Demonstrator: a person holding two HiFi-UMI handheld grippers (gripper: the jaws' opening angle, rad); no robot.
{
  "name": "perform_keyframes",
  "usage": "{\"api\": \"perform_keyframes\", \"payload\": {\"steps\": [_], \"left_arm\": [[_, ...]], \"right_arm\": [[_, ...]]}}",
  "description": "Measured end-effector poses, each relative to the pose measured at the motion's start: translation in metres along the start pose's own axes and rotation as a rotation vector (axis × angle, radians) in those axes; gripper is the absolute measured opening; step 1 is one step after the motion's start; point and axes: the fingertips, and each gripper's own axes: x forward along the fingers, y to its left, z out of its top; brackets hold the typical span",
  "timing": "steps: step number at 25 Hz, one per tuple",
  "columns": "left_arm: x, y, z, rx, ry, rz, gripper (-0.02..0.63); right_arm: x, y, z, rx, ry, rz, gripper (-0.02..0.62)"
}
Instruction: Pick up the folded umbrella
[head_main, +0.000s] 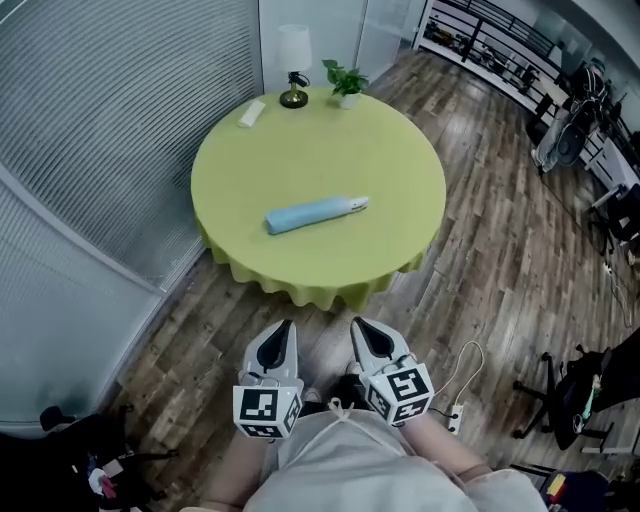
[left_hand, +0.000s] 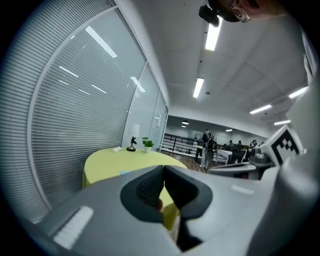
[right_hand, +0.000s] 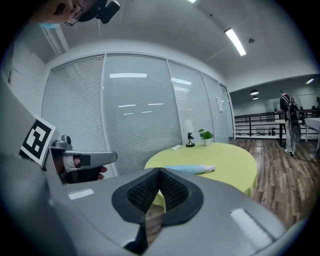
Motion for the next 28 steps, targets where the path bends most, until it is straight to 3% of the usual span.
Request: {"api": "perform_keyframes", "payload": {"steps": [7, 20, 24, 28], "left_arm": [[0.064, 0.031, 0.008, -0.001, 0.011, 0.012, 0.006], [0.273, 0.074, 0.045, -0.052, 0.011, 0.060, 0.006], [0.311, 0.075, 0.040, -0.013, 0.031, 0.067, 0.006], [0.341, 0.083, 0.022, 0.070, 0.126, 0.046, 0.006]], "right_arm": [[0.070, -0.032, 0.014, 0.002, 0.011, 0.036, 0.000], [0.235, -0.175, 0.089, -0.028, 0.032, 0.118, 0.000], [0.259, -0.208, 0.092, -0.024, 0.046, 0.119, 0.000], [0.281, -0.226, 0.087, -0.003, 0.067, 0.104, 0.000]]}}
